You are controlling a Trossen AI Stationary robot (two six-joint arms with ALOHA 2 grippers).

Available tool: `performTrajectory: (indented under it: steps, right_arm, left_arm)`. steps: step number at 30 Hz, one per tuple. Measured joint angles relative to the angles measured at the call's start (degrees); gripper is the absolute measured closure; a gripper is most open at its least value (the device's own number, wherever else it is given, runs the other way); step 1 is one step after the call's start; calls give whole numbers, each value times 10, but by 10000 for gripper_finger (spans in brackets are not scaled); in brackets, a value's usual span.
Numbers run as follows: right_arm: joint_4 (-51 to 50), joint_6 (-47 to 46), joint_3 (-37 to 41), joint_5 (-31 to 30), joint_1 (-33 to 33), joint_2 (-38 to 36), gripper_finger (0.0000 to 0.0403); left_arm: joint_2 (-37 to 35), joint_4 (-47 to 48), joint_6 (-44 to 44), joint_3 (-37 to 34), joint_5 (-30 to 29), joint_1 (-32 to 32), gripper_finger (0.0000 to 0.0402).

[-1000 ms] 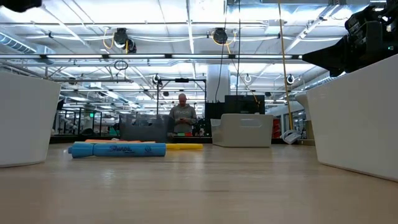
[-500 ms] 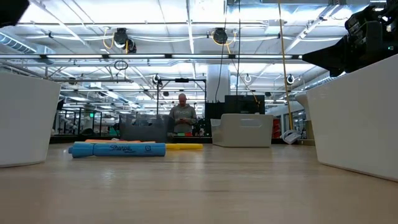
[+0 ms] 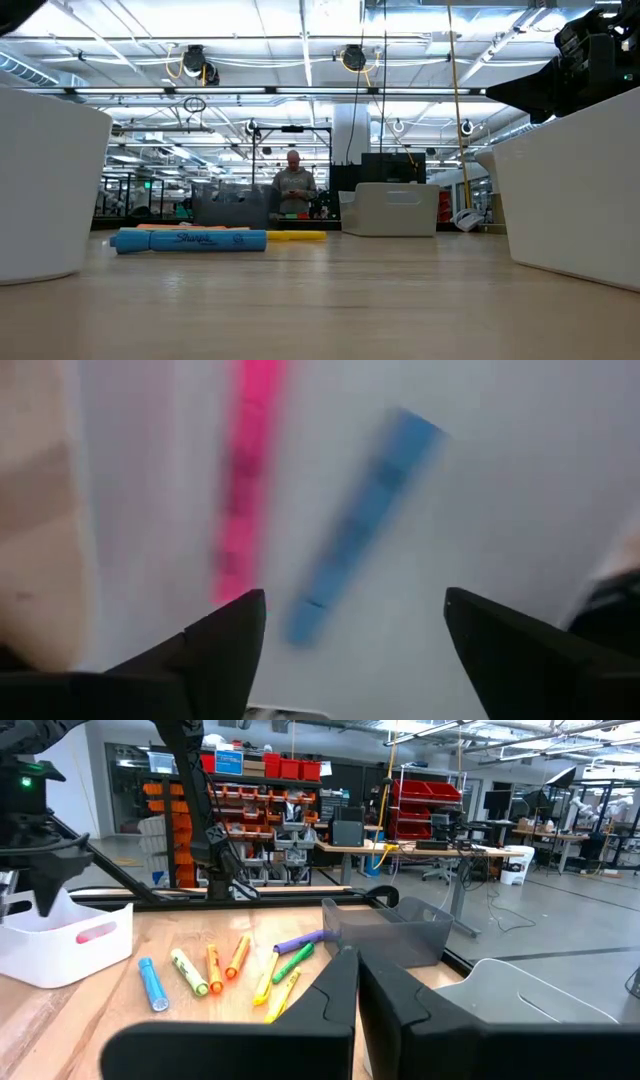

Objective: Pick & Place Markers
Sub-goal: Adjust the left white bin on the table, then put the top orange marker pen into the left white bin

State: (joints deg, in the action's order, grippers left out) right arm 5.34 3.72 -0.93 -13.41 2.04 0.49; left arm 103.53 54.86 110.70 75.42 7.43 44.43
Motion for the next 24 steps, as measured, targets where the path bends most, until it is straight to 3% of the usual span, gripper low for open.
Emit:
performTrajectory:
  steps: [7, 11, 17, 21, 24]
  right_arm:
    - [0, 0, 0, 0, 0, 0, 403]
    - [0, 0, 0, 0, 0, 0, 403]
    - [0, 0, 0, 0, 0, 0, 403]
    - [0, 0, 0, 0, 0, 0, 403]
    - [0, 0, 0, 0, 0, 0, 403]
  left_arm:
    - [-23, 9, -65, 0, 29, -9, 123]
    - [-69, 18, -61, 0, -10, -9, 137]
    - [-142, 104, -96, 0, -134, -8, 148]
    - [-172, 200, -244, 0, -250, -41, 143]
    - [-182, 214, -364, 0, -333, -102, 140]
